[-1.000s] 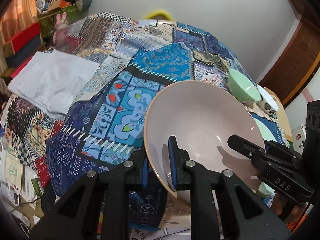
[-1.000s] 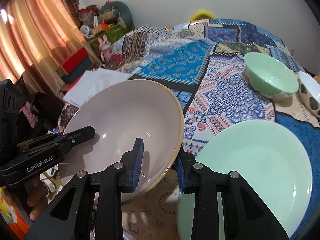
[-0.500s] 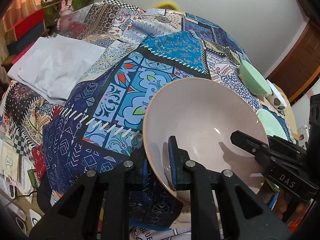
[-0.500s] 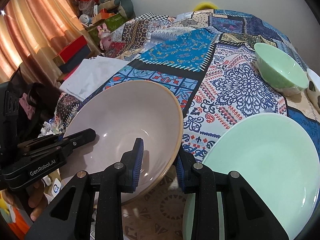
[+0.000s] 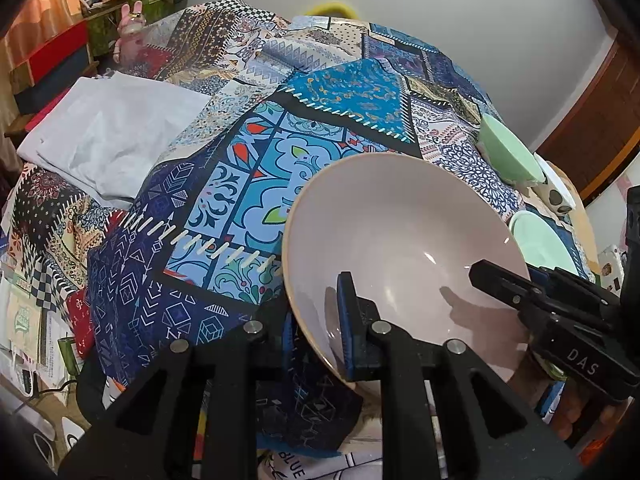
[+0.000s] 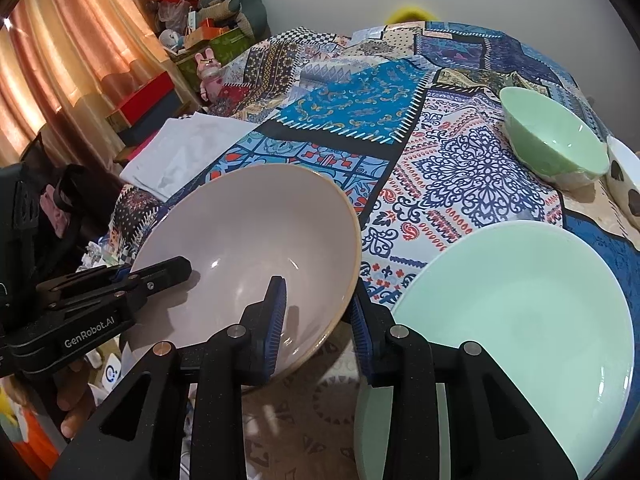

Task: Organize plates and bowls
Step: 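Lower the pinkish-beige bowl onto the mint plate and open the left gripper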

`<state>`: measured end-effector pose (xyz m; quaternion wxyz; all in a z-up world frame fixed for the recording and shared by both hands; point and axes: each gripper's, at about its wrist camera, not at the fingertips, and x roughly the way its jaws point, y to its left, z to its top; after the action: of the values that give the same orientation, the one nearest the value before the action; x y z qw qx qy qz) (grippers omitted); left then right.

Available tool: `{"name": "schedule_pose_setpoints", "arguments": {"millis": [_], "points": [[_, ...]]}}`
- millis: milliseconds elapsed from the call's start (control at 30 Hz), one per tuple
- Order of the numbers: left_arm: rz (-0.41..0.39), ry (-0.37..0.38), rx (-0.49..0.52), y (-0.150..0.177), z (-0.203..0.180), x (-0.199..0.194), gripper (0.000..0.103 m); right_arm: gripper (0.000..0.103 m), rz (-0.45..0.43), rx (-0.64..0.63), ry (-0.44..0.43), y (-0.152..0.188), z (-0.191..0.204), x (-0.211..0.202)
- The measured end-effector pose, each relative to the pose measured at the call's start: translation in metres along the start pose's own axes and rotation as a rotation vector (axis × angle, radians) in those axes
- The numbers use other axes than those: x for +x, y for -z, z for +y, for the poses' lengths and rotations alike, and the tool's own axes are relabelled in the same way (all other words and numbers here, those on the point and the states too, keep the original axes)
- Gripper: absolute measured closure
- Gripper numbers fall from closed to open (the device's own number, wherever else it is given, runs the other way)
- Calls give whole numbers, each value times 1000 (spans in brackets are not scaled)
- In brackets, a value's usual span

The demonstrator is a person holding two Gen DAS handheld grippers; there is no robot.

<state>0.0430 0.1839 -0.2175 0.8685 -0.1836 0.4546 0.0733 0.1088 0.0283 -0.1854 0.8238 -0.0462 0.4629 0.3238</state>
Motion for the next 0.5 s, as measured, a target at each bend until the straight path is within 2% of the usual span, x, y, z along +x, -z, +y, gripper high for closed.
{"name": "schedule_pose_setpoints", "arguments": {"millis": [200,333,433,467,500], "points": [[-23,-9,-3,-3,-2,-13,84,71,-45,12,-9,-2,-6,-17],[-64,-23,7,-7,-6,-29,79,67,-92,13,-13,-6,-8,-34],[-123,-28,37,-11,-15,-47,62,64,-128,10,-11,-9,-13,-47],[-143,-30,45,-13,-19,-53,53,64,-138,8,-8,-10,-14,-51],[-157,-30,51,-15,-23,-56,50,63,-149,6,-6,-11,-17,-55]]}}
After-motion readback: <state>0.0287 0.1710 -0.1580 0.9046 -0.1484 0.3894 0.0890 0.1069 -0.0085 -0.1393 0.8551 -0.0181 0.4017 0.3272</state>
